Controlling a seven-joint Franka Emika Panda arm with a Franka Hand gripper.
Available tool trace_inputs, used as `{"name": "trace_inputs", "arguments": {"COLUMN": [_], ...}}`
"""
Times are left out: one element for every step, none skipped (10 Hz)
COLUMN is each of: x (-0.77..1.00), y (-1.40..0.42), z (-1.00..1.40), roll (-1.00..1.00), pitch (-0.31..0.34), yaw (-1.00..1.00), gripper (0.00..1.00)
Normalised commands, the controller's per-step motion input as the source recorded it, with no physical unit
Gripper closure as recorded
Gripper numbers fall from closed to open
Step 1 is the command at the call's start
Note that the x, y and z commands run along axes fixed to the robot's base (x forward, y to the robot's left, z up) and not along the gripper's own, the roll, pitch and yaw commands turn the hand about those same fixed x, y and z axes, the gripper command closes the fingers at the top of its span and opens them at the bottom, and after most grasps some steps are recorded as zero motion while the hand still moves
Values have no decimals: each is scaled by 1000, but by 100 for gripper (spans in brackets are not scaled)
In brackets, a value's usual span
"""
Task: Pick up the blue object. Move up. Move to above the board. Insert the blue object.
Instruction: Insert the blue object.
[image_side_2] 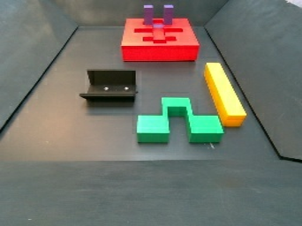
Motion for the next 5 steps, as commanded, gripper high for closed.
{"name": "trace_inputs", "arguments": {"x": [771,726,557,440,257], "y": [109,71,0,0,0], "z": [-594,-734,-886,-837,-663], "roll": [27,34,87,129,167], "pitch": [-66,-73,-76,-23,0], "yaw": [80,97,134,131,60], "gripper": [100,100,100,100,100]}}
